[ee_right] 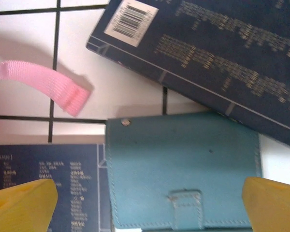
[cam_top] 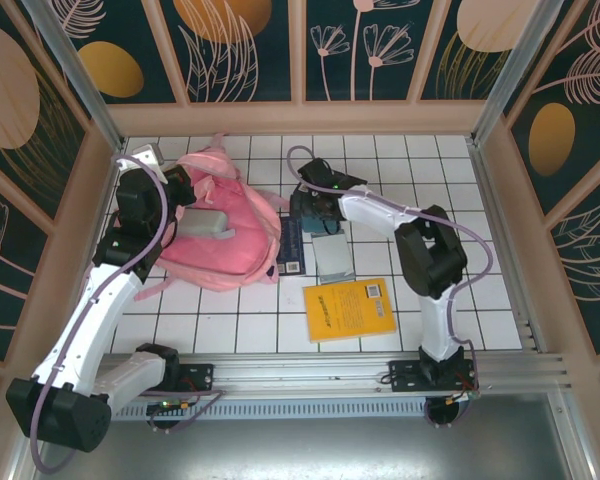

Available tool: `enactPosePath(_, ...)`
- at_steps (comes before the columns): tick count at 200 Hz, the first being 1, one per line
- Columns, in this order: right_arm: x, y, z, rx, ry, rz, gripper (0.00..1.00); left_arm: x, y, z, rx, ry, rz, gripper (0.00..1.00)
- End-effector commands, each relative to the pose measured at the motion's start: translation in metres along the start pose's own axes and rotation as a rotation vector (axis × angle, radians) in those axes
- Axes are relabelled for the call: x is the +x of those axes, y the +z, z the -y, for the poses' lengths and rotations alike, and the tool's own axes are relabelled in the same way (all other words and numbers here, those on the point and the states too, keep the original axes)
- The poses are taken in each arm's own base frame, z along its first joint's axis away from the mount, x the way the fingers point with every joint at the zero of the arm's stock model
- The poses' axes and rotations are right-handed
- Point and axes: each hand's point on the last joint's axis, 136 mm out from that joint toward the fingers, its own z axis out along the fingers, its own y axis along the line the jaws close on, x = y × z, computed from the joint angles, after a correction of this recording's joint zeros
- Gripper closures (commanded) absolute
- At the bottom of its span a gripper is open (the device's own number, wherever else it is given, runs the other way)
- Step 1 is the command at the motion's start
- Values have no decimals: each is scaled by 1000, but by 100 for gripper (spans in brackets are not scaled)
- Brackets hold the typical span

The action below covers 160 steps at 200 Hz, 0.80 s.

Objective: Pack the student bag
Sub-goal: Pick up the card holder from the center of the table.

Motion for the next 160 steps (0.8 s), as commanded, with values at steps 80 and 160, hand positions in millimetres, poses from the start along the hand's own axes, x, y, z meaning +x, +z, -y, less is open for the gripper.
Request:
enactPosePath(80, -3, 11, -11, 151, 529, -155, 21, -23, -18, 27, 144, -82, 70, 100)
enactPosePath(160, 6, 44, 0, 317, 514, -162, 22, -24, -22, 31, 150, -73, 72, 100)
